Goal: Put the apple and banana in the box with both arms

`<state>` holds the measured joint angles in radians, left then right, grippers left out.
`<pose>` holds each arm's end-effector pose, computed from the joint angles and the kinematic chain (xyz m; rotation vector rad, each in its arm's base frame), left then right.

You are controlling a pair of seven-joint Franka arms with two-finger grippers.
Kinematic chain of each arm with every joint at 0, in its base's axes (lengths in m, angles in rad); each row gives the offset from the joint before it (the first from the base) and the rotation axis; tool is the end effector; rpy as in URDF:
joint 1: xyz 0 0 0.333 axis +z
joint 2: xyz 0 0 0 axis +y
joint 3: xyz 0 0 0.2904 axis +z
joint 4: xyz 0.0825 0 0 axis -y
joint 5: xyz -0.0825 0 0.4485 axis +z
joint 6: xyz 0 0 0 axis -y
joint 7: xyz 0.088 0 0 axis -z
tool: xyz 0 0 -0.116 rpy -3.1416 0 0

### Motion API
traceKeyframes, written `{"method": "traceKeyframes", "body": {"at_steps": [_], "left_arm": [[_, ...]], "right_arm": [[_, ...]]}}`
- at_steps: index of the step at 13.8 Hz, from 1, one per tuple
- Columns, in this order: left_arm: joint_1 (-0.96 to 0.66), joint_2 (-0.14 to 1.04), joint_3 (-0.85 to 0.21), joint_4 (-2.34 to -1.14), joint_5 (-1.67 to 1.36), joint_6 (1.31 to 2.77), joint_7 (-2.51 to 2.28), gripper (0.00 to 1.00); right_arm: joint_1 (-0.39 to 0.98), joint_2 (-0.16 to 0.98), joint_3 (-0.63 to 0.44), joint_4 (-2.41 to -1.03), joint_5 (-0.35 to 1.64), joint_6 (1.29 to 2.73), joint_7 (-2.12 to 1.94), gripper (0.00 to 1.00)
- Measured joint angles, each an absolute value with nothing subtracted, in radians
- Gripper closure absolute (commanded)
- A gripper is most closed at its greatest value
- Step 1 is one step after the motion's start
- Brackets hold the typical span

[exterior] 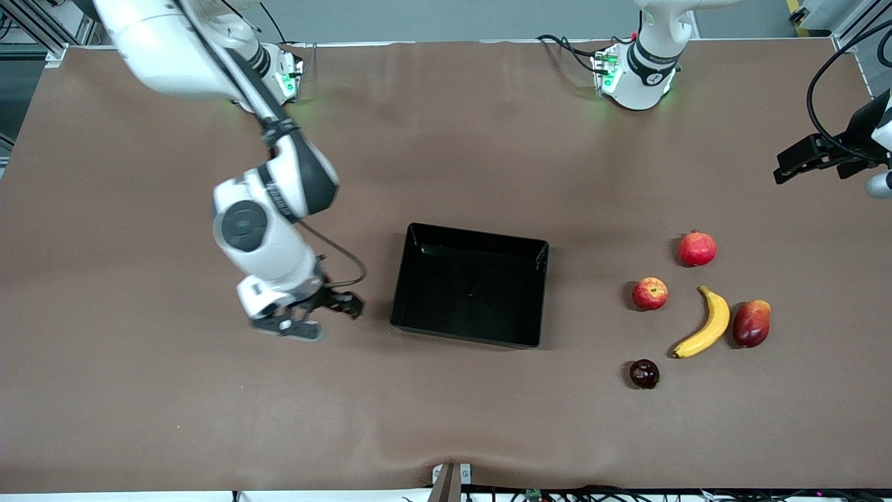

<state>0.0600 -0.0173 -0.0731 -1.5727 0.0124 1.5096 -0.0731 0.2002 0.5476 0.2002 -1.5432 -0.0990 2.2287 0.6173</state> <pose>0.6072 -0.0068 0.5943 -3.1238 -0.0945 0.0707 0.7036 0.2750 0.2907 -3.0318 0.3019 -0.1854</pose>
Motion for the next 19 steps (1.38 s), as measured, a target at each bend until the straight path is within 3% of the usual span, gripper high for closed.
{"method": "traceKeyframes", "body": {"at_steps": [6, 13, 19], "left_arm": [[0.06, -0.017, -0.073, -1.572, 0.012, 1.51, -0.073, 0.0], [0.058, -0.017, -0.074, -1.572, 0.012, 1.51, -0.073, 0.0], [0.055, -0.017, -0.076, -1.572, 0.012, 1.512, -0.073, 0.0]], "right_arm": [[0.049, 0.388, 0.202, -1.667, -0.099, 2.191, 0.343, 0.0], [-0.121, 0.211, 0.197, -1.687, 0.038, 1.947, 0.023, 0.0], [-0.042, 0.063, 0.039, -1.672, 0.05, 1.737, -0.032, 0.0]]}}
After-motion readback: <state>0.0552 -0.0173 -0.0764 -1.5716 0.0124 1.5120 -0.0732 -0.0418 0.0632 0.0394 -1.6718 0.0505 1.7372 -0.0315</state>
